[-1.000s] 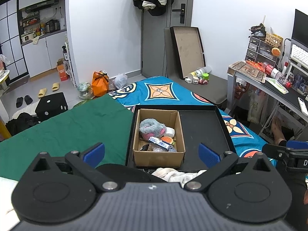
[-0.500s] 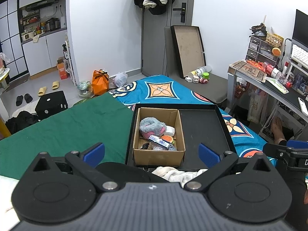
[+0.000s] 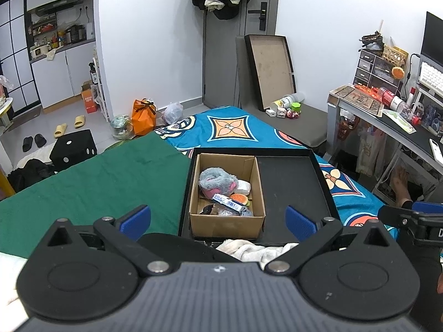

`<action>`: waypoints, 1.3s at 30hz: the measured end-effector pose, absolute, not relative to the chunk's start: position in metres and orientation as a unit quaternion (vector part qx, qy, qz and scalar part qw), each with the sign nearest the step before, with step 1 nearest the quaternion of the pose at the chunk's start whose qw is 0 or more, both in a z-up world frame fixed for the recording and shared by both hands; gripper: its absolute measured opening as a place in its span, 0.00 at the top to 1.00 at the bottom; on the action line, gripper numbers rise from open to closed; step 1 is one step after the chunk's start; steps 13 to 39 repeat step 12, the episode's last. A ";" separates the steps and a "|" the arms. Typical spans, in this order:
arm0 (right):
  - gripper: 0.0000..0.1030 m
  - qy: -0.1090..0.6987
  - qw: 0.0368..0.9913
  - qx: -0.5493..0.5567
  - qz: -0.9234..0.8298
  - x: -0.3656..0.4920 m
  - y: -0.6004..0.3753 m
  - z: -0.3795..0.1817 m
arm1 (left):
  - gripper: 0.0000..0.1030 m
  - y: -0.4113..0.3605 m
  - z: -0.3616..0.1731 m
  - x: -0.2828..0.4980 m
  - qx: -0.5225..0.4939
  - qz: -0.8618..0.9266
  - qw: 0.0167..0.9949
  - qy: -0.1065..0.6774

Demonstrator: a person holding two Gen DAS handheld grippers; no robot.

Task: Organize soft objects

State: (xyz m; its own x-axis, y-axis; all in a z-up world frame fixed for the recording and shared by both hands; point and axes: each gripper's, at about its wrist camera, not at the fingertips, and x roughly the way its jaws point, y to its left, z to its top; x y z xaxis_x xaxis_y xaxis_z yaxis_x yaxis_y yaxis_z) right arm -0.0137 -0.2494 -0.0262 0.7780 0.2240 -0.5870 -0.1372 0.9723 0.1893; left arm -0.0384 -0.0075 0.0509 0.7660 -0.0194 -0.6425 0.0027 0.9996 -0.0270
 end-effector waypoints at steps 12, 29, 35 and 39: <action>0.00 0.327 0.938 0.068 0.087 -0.010 -0.247 -0.032 | 0.00 -0.004 0.033 -0.035 -0.013 -0.010 0.935 0.355; 0.00 0.327 0.938 0.068 0.087 -0.010 -0.247 -0.032 | 0.00 -0.004 0.033 -0.035 -0.013 -0.010 0.935 0.355; 0.00 0.327 0.938 0.068 0.087 -0.010 -0.247 -0.032 | 0.00 -0.004 0.033 -0.035 -0.013 -0.010 0.935 0.355; 0.00 0.327 0.938 0.068 0.087 -0.010 -0.247 -0.032 | 0.00 -0.004 0.033 -0.035 -0.013 -0.010 0.935 0.355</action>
